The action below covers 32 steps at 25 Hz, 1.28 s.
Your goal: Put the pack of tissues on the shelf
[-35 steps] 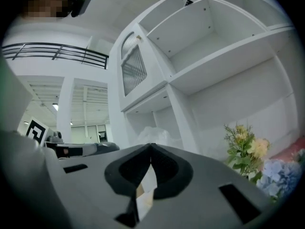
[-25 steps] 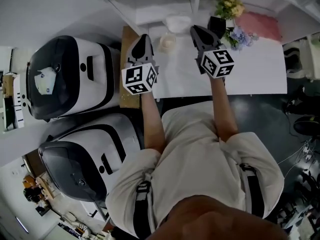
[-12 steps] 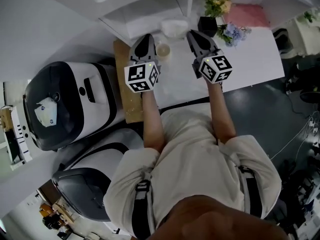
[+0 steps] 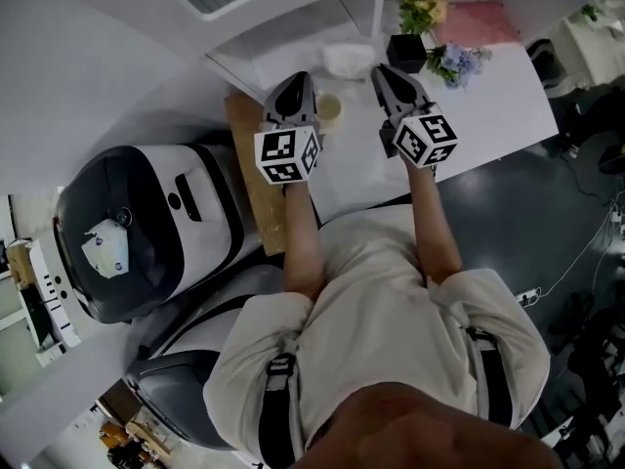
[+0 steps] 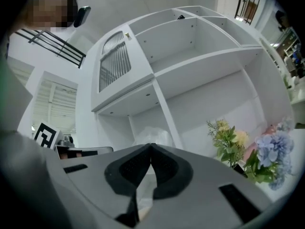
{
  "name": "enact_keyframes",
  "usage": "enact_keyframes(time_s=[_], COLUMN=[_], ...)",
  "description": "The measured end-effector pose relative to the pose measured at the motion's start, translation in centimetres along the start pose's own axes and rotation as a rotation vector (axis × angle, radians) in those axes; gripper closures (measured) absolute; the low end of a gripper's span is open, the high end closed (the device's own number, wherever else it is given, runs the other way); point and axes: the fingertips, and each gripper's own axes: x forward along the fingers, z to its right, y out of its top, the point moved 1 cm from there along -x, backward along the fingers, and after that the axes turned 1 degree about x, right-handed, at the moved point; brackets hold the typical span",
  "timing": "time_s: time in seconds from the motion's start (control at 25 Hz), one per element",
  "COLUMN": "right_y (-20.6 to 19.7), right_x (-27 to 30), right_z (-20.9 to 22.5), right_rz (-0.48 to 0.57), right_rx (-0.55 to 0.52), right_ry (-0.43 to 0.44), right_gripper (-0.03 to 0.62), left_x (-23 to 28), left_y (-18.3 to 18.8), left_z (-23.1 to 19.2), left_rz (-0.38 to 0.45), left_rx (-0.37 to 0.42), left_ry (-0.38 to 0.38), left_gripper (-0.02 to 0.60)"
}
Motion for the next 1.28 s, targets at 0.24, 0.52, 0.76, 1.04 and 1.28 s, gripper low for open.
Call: enact_keyframes(time_s=[0.24, 0.52, 0.76, 1.04, 1.28], right_y=[-1.2, -0.4, 0.0, -3.0, -4.4], right_x=[2.4, 5.4, 7.7, 9.7, 10.8], right_z=[-0.3, -1.7, -2.8, -2.5, -1.9], right_rz=[-0.006, 0.008, -0.011, -0.197, -0.293], right_rx=[0.021, 0.012, -0.024, -0.138, -0.153], right_ry=[-0.009, 0.019, 0.063, 0.049, 0.022], right_gripper=[0.526, 0.525, 0.526, 0.526, 0.525], left_x=[-1.5, -3.2, -3.5, -2.2, -1.2], left_y=[0.3, 2.2, 3.1, 2.7, 2.0], left_z=[-0.2, -2.9, -4.4, -3.9, -3.5], left_rz=[0.004, 0.048, 0.07, 0.051, 0.019], left_rx=[0.036, 0.048, 0.061, 0.079, 0.095], left_ry=[-0.03, 0.022, 0.056, 0.051, 0.032], left_gripper=[0.571, 0.571, 0.571, 0.571, 0.571])
